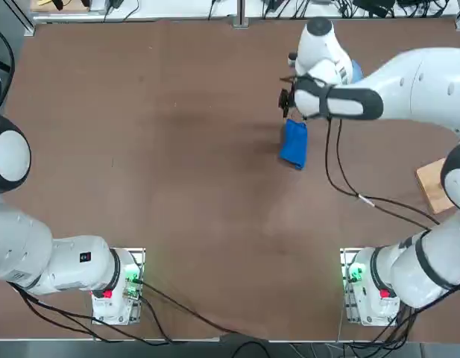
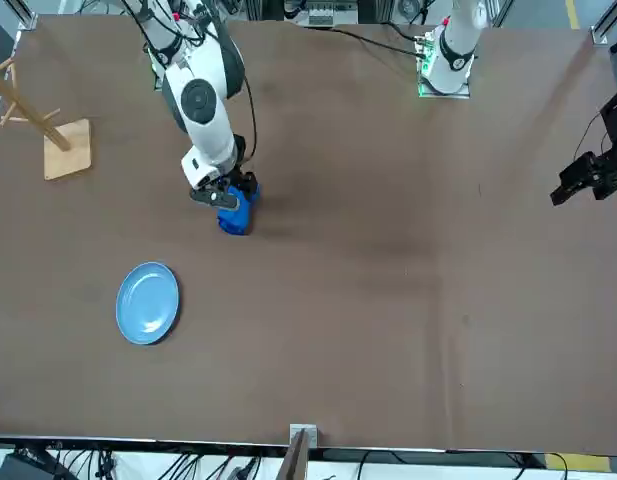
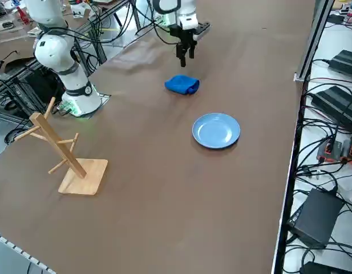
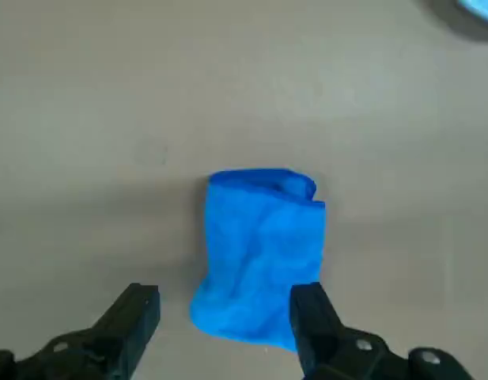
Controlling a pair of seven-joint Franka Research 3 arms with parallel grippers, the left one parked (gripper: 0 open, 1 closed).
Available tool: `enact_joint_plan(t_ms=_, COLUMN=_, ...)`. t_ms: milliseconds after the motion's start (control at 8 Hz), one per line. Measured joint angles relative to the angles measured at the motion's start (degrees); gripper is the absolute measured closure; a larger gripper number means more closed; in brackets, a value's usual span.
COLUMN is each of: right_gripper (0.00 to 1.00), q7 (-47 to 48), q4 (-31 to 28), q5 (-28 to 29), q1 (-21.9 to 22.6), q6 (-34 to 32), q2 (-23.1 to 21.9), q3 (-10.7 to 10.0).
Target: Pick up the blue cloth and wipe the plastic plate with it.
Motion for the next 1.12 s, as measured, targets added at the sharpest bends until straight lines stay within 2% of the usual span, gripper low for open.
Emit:
enact_joint_plan(t_ms=375, right_gripper=0.0, q7=1.75, q4=-8.31, q5=-0.05, q1=0.09, q6=11.78, q2=-2.18, q3=-0.02)
enact_joint_plan(t_ms=625, right_gripper=0.0, q7=3.82, q4=-10.1, q5=-0.07, q1=0.94, q6=16.89, q2=0.11, q3=-0.01)
enact_joint_plan(t_ms=1125, right_gripper=0.0, q7=4.51, q4=-10.24, q5=-1.78, q1=1.3, q6=20.65, q2=5.53, q3=-0.44)
